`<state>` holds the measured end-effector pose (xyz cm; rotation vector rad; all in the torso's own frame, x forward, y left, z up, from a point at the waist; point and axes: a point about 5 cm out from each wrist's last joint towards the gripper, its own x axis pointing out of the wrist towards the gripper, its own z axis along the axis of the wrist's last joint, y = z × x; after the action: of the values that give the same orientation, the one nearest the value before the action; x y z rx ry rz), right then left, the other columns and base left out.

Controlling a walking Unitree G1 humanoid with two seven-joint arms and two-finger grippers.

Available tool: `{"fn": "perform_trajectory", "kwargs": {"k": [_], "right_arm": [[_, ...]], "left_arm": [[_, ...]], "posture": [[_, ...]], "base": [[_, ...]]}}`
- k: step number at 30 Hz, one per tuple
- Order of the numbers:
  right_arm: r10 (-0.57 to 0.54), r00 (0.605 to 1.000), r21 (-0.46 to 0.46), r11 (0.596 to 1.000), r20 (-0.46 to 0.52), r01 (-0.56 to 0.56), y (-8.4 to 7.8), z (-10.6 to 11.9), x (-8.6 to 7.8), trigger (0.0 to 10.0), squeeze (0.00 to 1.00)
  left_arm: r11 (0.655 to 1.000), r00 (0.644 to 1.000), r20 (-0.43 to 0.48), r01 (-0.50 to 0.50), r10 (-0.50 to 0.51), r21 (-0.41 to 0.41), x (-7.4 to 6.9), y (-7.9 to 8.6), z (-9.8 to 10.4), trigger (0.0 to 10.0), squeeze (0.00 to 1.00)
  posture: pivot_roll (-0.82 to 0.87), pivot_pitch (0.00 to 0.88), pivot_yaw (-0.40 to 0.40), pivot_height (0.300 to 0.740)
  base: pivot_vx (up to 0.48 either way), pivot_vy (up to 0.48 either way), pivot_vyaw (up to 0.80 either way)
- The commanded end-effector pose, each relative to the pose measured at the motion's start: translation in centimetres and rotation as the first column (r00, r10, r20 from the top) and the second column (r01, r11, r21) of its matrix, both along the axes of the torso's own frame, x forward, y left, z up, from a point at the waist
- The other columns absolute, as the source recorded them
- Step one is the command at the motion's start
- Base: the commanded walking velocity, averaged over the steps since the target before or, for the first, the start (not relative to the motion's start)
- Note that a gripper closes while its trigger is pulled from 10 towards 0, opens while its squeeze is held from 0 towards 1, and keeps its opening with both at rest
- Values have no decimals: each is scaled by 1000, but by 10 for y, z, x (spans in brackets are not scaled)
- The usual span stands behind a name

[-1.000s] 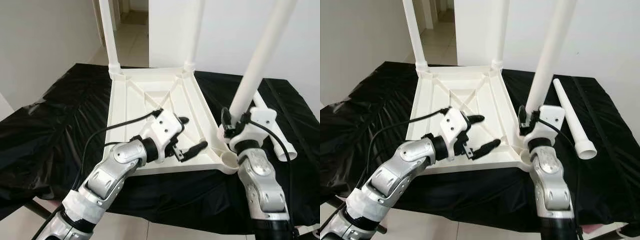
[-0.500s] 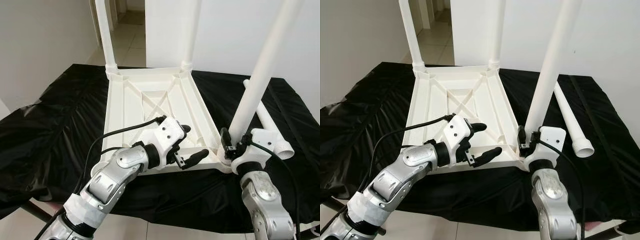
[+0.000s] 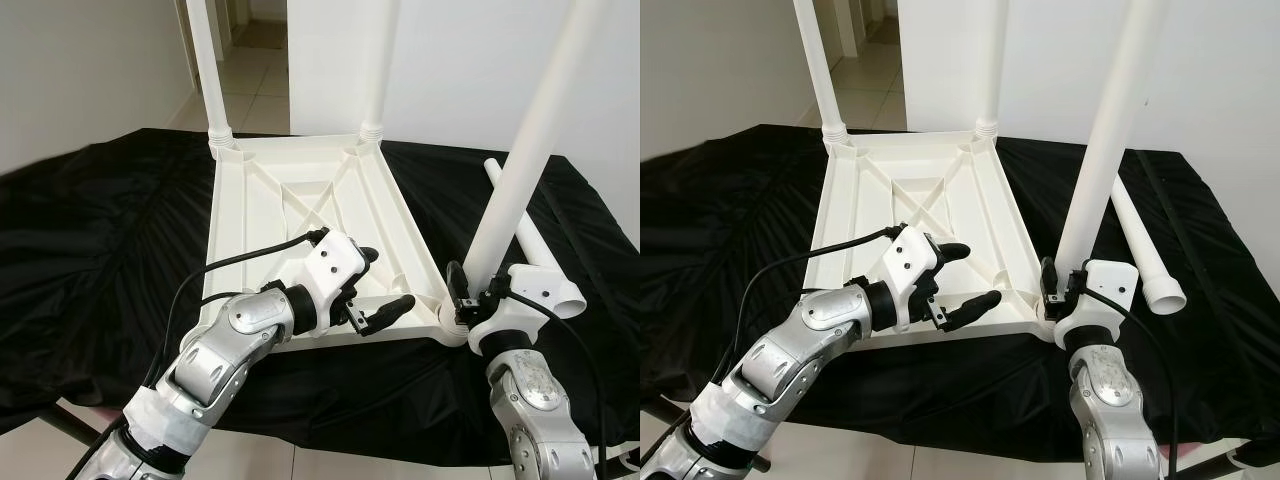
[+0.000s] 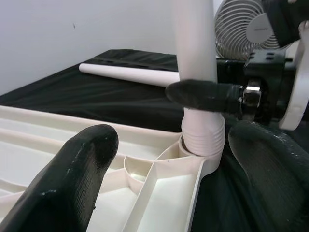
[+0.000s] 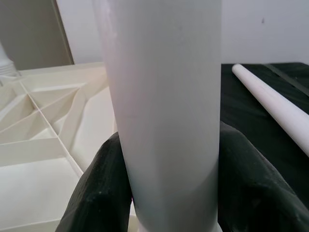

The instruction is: Building children table

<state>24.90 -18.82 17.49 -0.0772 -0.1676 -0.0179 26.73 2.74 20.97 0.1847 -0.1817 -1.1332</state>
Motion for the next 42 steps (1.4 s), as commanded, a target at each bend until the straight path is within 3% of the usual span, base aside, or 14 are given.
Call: {"fn": "perform_trajectory", "kwargs": {"k": [1, 11, 29, 32, 35, 42], "right_arm": [[-1, 996, 4, 1000, -91, 1, -3, -20, -1, 10000, 0], [20, 986, 19, 1000, -165, -17, -11, -47, 1, 10000, 0], [25, 988, 38, 999, -152, -19, -17, -55, -5, 10000, 0], [57, 989, 4, 998, -134, -57, -15, -58, -14, 10000, 0], [27, 992, -66, 997, -125, -35, -18, -64, -22, 10000, 0], [-22, 993, -129, 992, -114, 7, -20, -73, -31, 10000, 0]], "left_arm": [[998, 998, -13, 59, -59, 17, -3, 1, -1, 10000, 0], [999, 999, -17, 50, -50, 15, -4, 2, 0, 10000, 0], [999, 999, -23, 41, -40, 18, -3, 5, 1, 10000, 0], [999, 999, -22, 40, -39, 19, -3, 5, 2, 10000, 0], [999, 999, -25, 40, -40, 19, -3, 6, 3, 10000, 0], [999, 999, -27, 37, -36, 20, -2, 7, 4, 10000, 0]], "posture": [[-38, 61, 41, 740], [-31, 57, 40, 740], [-35, 67, 46, 740], [-36, 78, 51, 740], [-37, 84, 53, 740], [-33, 89, 54, 740]], "base": [[0, 0, 0], [0, 0, 0], [0, 0, 0], [0, 0, 0], [0, 0, 0], [0, 0, 0]]}}
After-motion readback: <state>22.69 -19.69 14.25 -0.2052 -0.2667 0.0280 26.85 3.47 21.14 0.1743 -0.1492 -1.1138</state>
